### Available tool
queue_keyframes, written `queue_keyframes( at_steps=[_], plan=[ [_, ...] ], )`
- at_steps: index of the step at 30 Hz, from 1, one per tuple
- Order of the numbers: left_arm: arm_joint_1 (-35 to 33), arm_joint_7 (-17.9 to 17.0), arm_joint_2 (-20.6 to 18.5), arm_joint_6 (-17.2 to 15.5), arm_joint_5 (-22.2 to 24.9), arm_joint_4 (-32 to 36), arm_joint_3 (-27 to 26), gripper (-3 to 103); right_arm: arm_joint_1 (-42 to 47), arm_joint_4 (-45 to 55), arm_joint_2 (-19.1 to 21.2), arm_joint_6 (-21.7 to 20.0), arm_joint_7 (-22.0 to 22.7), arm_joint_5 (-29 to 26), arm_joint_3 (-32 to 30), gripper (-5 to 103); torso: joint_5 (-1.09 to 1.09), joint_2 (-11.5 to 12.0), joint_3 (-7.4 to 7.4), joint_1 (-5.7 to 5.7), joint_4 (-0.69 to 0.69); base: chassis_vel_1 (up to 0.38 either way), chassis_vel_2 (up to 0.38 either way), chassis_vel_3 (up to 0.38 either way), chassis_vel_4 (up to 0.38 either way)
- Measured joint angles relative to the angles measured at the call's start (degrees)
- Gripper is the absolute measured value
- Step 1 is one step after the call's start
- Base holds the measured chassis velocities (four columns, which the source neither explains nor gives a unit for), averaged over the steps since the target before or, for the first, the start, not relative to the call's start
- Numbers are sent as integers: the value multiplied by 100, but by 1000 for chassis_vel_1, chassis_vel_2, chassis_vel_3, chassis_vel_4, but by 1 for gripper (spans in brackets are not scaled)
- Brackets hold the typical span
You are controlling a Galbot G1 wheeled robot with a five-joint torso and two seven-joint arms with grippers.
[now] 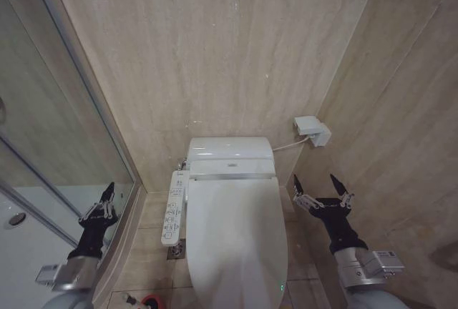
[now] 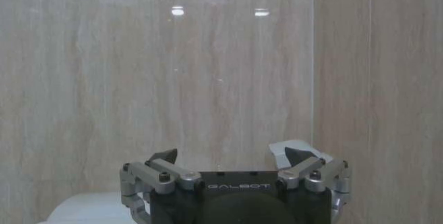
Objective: Open the toilet lid, clean the toilet bowl with a toilet brush, close the toilet lid, and flush.
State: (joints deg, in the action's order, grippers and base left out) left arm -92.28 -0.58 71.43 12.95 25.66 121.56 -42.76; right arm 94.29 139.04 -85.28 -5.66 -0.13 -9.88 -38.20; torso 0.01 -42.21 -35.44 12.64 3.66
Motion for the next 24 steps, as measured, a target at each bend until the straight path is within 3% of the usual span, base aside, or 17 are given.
queue_keyframes(
  at_steps=[8,18,24],
  plan=[
    [-470,-116,246,-119,-55,741,18,0,0,0,0,0,0,0,0,100,0,0,0,0,0,0,0,0,0],
    [-795,-191,424,-83,-282,1070,4,0,0,0,0,0,0,0,0,100,0,0,-1,0,0,0,0,0,0],
    [-965,-286,770,40,-574,1188,68,0,0,0,0,0,0,0,0,100,-1,0,-1,0,0,0,0,0,0]
  ],
)
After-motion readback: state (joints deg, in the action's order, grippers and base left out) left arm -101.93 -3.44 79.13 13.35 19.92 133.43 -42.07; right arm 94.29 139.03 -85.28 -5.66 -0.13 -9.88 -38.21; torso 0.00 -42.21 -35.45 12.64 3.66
